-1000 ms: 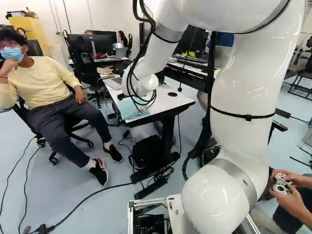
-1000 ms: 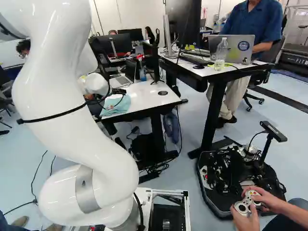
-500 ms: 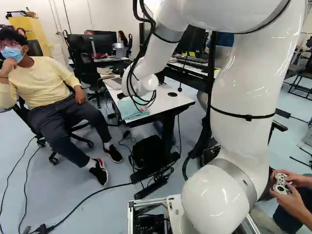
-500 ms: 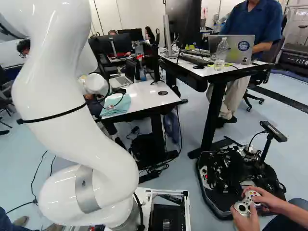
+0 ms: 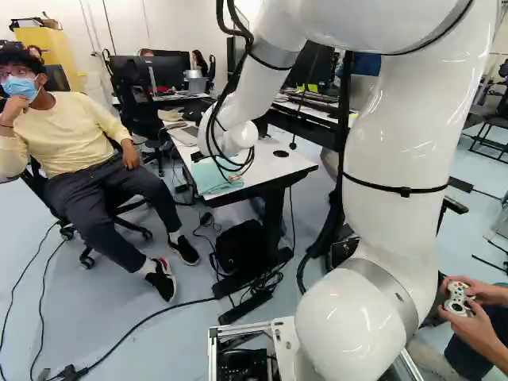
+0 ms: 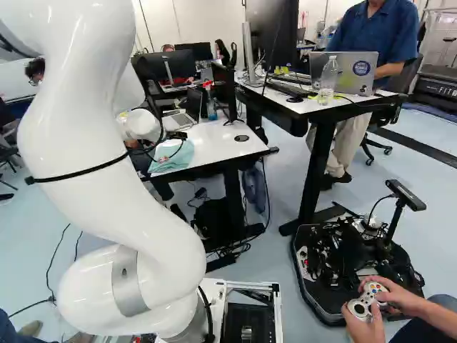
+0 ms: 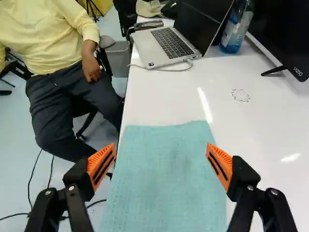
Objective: Clean the table with the green towel
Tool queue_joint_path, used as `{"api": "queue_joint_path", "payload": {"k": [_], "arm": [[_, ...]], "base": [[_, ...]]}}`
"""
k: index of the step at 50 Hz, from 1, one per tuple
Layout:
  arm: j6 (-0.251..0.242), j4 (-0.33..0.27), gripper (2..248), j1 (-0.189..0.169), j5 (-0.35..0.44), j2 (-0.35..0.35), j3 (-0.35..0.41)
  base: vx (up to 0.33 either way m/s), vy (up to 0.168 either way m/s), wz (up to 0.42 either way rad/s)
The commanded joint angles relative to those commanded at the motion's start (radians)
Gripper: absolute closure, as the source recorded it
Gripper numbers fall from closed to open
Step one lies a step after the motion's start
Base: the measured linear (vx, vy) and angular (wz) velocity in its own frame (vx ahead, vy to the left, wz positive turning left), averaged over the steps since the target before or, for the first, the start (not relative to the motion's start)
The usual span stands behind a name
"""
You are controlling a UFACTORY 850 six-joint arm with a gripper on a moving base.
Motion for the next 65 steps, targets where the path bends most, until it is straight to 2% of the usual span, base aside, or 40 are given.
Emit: {"api": "queue_joint_path", "payload": {"k": [65], "arm": [[0.0,-0.013,3,0.0,-0.147,0.0,0.0]], "base": [[0.0,0.0,0.0]]}}
